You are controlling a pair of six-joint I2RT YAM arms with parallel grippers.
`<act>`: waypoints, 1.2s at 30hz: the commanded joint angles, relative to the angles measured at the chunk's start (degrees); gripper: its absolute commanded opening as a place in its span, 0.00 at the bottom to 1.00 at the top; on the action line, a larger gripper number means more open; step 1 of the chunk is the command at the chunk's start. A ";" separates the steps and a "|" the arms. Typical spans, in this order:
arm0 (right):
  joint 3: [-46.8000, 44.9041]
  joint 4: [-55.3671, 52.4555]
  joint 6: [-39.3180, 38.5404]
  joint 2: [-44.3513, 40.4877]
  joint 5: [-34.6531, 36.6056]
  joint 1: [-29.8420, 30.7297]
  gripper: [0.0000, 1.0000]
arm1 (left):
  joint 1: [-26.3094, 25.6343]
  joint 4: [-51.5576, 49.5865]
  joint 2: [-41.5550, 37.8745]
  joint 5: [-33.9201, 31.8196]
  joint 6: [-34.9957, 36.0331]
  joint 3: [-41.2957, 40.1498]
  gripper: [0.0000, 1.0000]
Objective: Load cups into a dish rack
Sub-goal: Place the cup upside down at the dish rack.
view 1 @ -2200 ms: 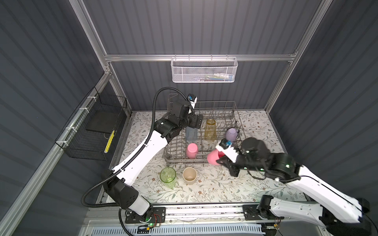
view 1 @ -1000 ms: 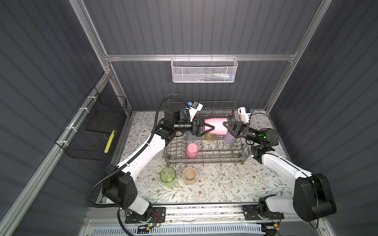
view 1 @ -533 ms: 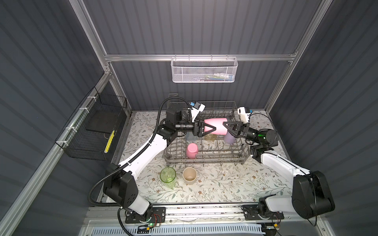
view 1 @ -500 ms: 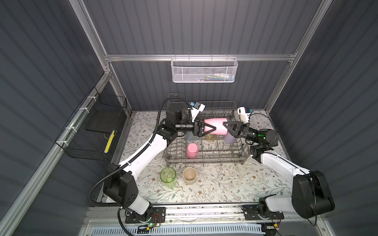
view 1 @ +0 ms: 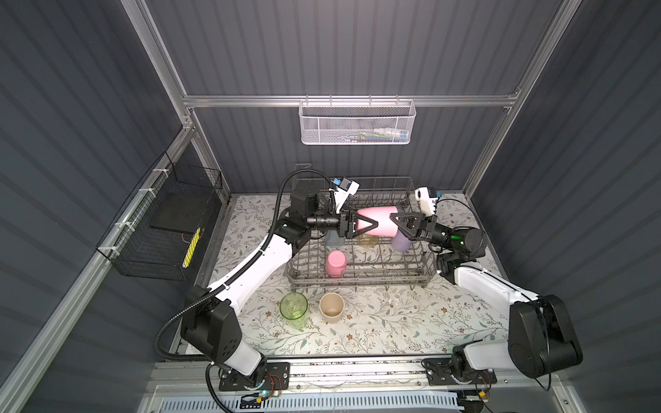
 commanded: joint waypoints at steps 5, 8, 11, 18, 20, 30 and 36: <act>0.86 4.36 1.98 0.57 -0.96 0.16 0.06 | -0.46 -1.05 -0.17 -0.79 1.97 1.02 0.65; 0.68 4.39 1.90 -0.08 -1.24 -0.24 0.20 | -0.36 -2.01 -0.98 -2.57 2.62 1.02 0.65; 0.22 4.33 1.92 -1.06 -1.67 -1.19 0.28 | -0.03 -2.34 -1.72 -3.76 2.64 1.09 0.65; -3.78 -4.15 -4.09 -7.08 -2.30 -6.20 0.35 | 1.05 -8.32 -3.63 -7.41 5.98 4.13 0.65; -4.66 -13.44 -10.74 -11.07 -2.38 -7.73 0.36 | 1.05 -12.19 -3.88 -9.09 8.09 5.67 0.65; 9.59 -98.65 -67.38 -34.29 29.18 -8.90 0.37 | 0.12 -41.09 4.02 -25.39 18.41 21.20 0.65; 10.35 -108.49 -72.26 -38.80 45.74 -9.17 0.38 | -3.48 -54.43 12.46 -34.18 21.99 30.66 0.65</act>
